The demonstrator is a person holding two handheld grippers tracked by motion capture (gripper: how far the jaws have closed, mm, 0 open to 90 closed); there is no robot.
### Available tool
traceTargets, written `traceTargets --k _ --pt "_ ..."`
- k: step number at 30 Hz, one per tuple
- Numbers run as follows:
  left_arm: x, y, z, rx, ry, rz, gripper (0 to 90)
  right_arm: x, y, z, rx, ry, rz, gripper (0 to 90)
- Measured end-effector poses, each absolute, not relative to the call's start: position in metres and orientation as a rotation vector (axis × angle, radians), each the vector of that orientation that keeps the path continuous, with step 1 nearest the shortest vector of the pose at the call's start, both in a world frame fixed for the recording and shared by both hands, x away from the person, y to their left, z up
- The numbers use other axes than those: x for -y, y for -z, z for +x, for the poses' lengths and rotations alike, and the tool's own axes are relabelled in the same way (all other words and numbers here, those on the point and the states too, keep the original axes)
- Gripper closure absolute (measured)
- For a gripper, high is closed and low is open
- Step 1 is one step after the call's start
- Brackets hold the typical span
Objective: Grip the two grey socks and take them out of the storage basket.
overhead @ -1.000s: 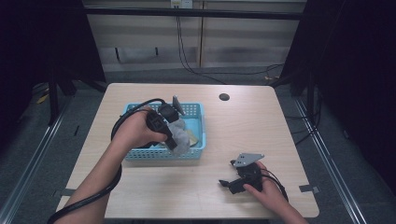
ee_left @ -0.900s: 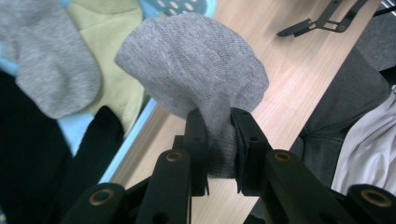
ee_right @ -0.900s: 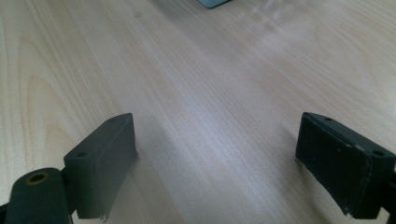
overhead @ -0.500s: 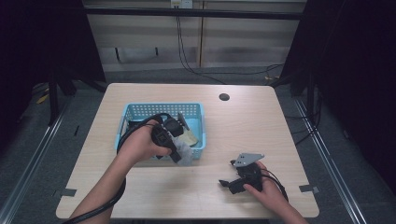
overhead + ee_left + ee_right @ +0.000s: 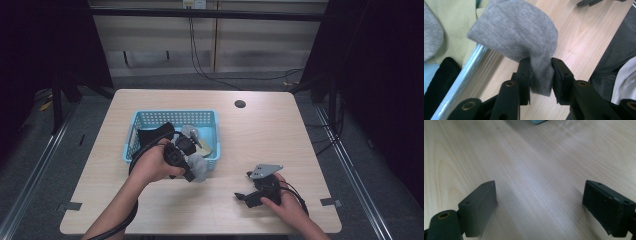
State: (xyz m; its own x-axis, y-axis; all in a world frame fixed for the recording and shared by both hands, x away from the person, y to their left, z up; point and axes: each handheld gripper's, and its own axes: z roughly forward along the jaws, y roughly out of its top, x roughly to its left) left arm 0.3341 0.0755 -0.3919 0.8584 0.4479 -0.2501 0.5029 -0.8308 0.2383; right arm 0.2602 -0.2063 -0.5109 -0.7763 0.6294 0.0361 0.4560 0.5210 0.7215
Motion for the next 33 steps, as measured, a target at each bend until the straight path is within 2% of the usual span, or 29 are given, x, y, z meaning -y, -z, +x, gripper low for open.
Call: traceTargets --k 6,10,24,28,33 --pt "-0.079 0.389 0.336 -0.731 0.252 2.728 76.3 0.206 0.511 0.260 -2.533 -1.100 0.919 11.7" --pt "-0.081 0.373 0.337 -0.727 0.220 2.735 79.5 0.206 0.511 0.260 -2.533 -1.100 0.920 11.8" --pt "-0.082 0.303 0.335 -0.675 0.141 2.748 81.0 0.206 0.511 0.260 -2.530 -1.101 0.917 11.7" --pt "-0.081 0.298 0.331 -0.644 0.175 2.749 81.0 0.206 0.511 0.260 -2.530 -1.101 0.917 11.7" --pt "-0.080 0.308 0.326 -0.622 0.244 2.741 80.9 0.206 0.511 0.260 -2.530 -1.101 0.917 11.7"
